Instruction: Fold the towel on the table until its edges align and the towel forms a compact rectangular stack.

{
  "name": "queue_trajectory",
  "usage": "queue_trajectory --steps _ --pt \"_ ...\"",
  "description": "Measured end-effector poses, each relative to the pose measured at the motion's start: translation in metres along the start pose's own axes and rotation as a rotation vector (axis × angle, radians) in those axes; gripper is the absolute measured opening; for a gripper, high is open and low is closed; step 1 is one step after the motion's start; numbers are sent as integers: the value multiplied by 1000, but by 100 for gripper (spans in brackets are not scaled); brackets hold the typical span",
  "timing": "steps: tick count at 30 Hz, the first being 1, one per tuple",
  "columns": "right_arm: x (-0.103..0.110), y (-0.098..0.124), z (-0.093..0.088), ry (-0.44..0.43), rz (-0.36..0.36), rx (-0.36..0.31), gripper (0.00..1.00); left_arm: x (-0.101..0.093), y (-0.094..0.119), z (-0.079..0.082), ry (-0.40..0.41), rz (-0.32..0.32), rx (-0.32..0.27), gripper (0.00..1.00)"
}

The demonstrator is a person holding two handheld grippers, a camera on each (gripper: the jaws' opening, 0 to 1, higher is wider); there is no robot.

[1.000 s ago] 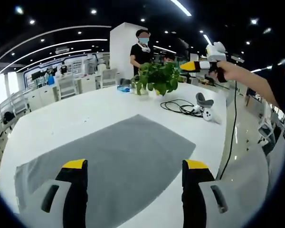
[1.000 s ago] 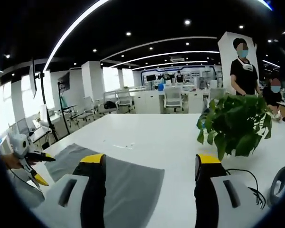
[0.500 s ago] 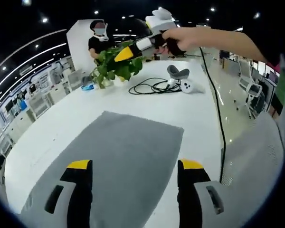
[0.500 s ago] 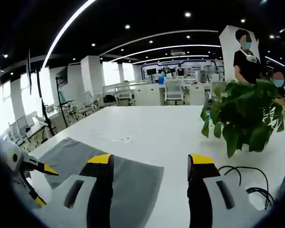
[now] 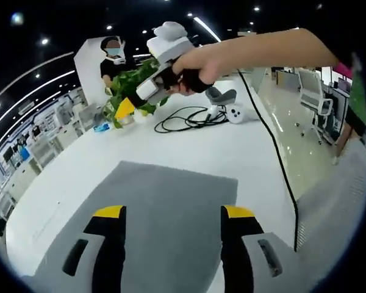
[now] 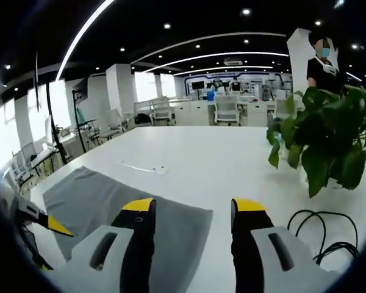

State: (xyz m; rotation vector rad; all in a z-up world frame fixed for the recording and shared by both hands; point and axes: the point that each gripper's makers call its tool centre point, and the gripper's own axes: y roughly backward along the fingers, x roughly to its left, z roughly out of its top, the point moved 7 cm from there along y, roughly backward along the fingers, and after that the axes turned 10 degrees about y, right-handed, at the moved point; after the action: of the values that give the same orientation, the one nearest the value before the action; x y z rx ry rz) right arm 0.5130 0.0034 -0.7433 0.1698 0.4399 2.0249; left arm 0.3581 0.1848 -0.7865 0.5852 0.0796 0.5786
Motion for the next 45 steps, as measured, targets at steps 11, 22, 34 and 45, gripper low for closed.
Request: queue_trajectory --steps 11,22,34,45 --pt "3 -27 -27 -11 26 83 44 -32 -43 10 -20 -141 -28 55" --pt "3 -58 -43 -21 44 127 40 -65 -80 2 -115 -273 21 44" --pt "-4 -73 -52 -50 46 120 37 -82 -94 -15 -87 -361 81 29" --pt "-4 -73 -61 -83 61 117 37 -95 -108 -21 14 -370 60 25"
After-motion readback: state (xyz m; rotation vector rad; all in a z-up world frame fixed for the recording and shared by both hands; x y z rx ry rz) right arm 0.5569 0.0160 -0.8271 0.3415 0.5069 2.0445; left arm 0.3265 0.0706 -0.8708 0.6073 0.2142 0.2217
